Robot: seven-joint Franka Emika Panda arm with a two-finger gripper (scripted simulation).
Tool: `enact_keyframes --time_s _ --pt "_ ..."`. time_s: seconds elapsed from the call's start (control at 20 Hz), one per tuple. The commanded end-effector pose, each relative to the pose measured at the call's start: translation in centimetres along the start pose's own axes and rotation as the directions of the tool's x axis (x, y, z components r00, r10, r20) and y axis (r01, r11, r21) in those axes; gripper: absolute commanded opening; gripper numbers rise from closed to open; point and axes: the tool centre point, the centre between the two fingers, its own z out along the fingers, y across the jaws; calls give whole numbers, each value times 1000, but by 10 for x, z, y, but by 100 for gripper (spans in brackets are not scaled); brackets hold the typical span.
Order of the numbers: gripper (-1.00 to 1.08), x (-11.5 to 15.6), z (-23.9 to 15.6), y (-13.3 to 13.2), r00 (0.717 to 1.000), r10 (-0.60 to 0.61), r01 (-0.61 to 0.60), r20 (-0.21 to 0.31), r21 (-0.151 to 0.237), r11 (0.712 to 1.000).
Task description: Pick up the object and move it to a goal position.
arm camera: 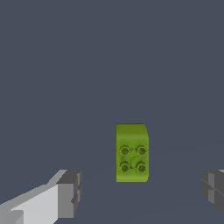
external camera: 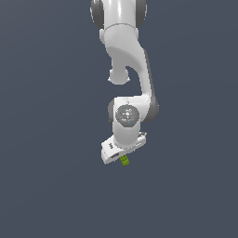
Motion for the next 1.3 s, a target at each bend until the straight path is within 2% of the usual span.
enact_keyframes --time_s 0.0,0.55,0.85,0.9,1.25 --pt "100 0 0 0 1000 0 0 0 0 1000" --pt "100 0 44 0 1000 -4 4 -2 0 1000" --pt "100 1 50 0 1000 -4 4 -2 0 1000" --pt "-100 1 50 0 1000 -4 4 -2 0 1000" --pt "-100 1 50 0 1000 -4 4 -2 0 1000"
